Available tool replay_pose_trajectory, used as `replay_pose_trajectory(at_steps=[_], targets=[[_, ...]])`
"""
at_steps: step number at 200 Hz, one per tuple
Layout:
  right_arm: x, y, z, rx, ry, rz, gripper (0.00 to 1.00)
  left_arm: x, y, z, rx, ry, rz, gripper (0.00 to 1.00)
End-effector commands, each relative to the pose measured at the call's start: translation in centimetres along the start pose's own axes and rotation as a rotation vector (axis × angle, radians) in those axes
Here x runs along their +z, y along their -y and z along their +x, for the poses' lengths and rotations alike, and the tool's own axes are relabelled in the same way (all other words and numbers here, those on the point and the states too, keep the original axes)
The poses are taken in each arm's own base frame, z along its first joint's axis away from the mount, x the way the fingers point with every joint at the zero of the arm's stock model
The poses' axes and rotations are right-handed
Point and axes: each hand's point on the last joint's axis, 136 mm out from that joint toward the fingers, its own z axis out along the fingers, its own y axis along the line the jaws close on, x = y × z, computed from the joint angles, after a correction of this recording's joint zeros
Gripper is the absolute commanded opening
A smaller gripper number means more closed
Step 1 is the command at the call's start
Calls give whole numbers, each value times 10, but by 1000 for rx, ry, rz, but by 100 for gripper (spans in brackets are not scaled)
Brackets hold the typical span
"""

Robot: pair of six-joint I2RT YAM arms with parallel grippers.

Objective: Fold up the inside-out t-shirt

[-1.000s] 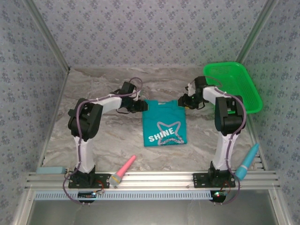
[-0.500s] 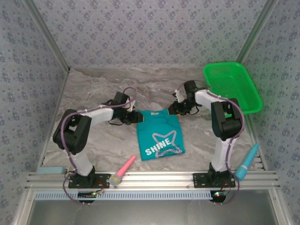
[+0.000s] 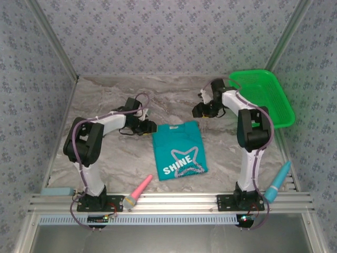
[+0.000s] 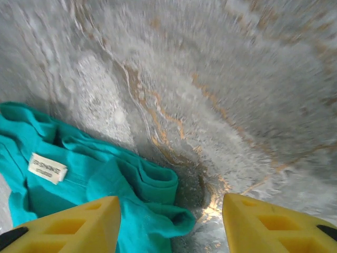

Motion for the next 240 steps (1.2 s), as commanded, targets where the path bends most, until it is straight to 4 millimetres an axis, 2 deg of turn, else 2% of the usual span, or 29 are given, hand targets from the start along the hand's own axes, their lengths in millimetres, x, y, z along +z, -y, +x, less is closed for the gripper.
replay_pose_trajectory(at_steps=[1, 39, 74, 95, 102, 117, 129, 135, 141, 152, 187, 202, 219, 230, 240], targets=[[21, -14, 18, -12, -114, -51, 55, 7, 9, 0, 26, -36, 28, 45], [36, -28, 25, -8, -152, -133, 51, 20, 15, -5, 46, -62, 35, 45], [44, -27, 25, -12, -170, -142, 49, 25, -4, -12, 23, -71, -67, 43], [49, -20, 25, -7, -184, -114, 46, 30, -17, -14, -13, -77, -114, 40], [51, -18, 26, -3, -187, -109, 45, 32, -18, -15, -15, -87, -116, 35], [55, -17, 27, 10, -194, -106, 35, 37, -20, -15, -19, -113, -118, 14], [55, -15, 27, 9, -193, -92, 19, 39, -18, -15, -13, -120, -104, 0], [54, -16, 25, 2, -185, -90, 11, 38, -15, -17, 0, -113, -91, 0], [52, -17, 23, -6, -172, -91, 5, 36, -12, -20, 18, -104, -85, 0], [46, -20, 15, -14, -133, -100, 0, 28, -10, -28, 33, -78, -92, 0], [18, -33, -14, -1, 1, -204, 0, 6, 5, -47, 74, -30, -37, 0], [4, -48, -25, -29, 62, -277, 0, -4, 19, -53, 119, -7, 9, 0], [-14, -61, -39, -92, 130, -291, 0, -23, 43, -62, 208, 41, 70, 0], [-31, -68, -50, -129, 180, -281, 0, -40, 57, -73, 270, 92, 86, 0], [-50, -73, -68, -166, 257, -265, 0, -57, 70, -85, 324, 138, 106, 0]])
